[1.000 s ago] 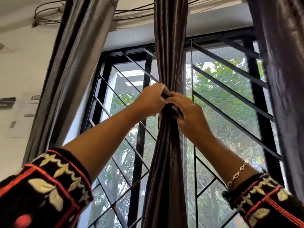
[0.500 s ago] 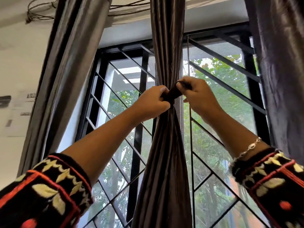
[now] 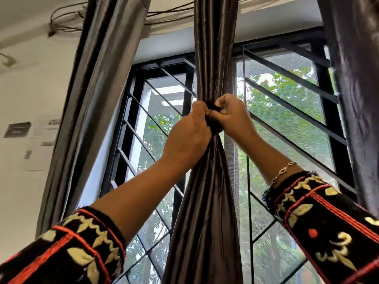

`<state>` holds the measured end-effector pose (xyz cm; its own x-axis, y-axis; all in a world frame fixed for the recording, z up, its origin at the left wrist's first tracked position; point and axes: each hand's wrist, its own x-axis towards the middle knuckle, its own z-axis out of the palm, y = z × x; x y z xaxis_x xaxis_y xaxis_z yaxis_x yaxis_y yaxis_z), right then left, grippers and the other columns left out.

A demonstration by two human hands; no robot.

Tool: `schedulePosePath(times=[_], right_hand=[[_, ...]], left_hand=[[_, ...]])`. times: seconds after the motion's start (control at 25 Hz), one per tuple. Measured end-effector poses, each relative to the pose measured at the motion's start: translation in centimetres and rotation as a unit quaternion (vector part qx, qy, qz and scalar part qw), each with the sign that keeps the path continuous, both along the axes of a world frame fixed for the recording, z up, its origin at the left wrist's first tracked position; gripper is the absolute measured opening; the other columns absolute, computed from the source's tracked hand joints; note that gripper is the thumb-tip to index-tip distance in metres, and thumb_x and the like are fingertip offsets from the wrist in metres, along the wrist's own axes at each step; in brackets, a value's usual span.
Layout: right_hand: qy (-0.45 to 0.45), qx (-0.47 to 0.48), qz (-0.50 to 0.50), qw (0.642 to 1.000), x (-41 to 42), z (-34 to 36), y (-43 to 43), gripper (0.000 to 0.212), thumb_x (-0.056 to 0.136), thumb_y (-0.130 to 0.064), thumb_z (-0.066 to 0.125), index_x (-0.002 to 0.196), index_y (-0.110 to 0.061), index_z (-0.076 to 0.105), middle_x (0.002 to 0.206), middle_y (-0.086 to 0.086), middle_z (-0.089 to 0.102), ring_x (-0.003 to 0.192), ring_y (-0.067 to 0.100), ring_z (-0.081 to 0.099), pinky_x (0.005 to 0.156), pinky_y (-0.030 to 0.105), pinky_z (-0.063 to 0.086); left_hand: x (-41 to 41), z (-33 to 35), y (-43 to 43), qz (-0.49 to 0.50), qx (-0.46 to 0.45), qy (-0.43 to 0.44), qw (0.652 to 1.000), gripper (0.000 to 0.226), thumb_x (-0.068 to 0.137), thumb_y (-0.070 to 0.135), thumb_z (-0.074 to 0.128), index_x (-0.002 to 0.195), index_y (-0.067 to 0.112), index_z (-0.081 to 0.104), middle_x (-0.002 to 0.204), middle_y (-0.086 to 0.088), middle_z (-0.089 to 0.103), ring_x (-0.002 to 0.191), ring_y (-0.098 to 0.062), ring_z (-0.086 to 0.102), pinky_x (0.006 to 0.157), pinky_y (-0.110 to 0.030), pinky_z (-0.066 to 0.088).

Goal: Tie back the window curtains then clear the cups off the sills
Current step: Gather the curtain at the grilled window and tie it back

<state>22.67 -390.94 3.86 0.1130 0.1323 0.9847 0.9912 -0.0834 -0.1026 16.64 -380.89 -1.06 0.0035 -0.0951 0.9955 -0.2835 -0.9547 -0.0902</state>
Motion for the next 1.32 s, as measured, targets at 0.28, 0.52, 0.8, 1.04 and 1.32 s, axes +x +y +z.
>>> schedulePosePath(times=[0.28,0.52,0.8,1.04,1.32], right_hand=[[0.138,-0.038,0.018,0.989,0.0,-0.2,-0.5,0.031,0.083,-0.017,0.066,0.07,-0.019,0.038,0.06,0.003,0.045,0.047,0.012,0.039,0.042,0.02,0.032],[0.085,-0.065,0.005,0.994,0.1,-1.8,-1.3,0.021,0.097,-0.017,0.043,0.077,-0.024,0.041,0.066,0.001,0.056,0.054,0.012,0.049,0.052,0.025,0.04],[0.042,-0.057,-0.017,0.997,-0.3,-2.8,-1.6,0.023,0.095,-0.012,0.045,0.076,-0.024,0.043,0.062,0.0,0.059,0.051,0.01,0.049,0.05,0.017,0.039],[0.084,0.042,0.044,0.995,-2.7,-4.7,-1.7,0.02,0.095,-0.015,0.047,0.076,-0.018,0.05,0.072,0.002,0.066,0.041,-0.001,0.048,0.043,0.013,0.038],[0.364,-0.075,0.333,0.867,-5.0,-8.4,-2.3,0.056,0.094,-0.046,0.035,0.081,0.0,0.063,0.073,0.014,0.07,0.064,0.02,0.07,0.052,0.027,0.056]], left_hand=[[0.5,0.1,1.7,0.159,0.17,-0.074,0.97,0.028,0.081,0.018,0.038,0.084,-0.001,0.059,0.061,-0.015,0.059,0.045,-0.03,0.053,0.04,-0.025,0.031],[-1.2,1.1,2.0,0.183,0.231,-0.002,0.956,0.015,0.077,0.015,0.063,0.083,0.002,0.064,0.093,-0.015,0.059,0.077,-0.029,0.056,0.052,-0.027,0.034],[-2.7,2.9,1.5,0.155,0.241,0.154,0.946,0.024,0.085,0.013,0.056,0.107,0.01,0.063,0.098,-0.006,0.065,0.088,-0.023,0.058,0.064,-0.027,0.037],[-3.9,3.3,1.6,0.008,0.068,0.348,0.935,0.015,0.094,0.016,0.049,0.089,0.005,0.059,0.063,0.001,0.044,0.055,-0.01,0.04,0.043,-0.012,0.032],[-4.7,2.9,1.0,-0.106,-0.066,0.379,0.917,0.032,0.097,0.028,0.042,0.068,0.021,0.056,0.067,-0.004,0.051,0.058,-0.014,0.043,0.053,-0.024,0.031]])
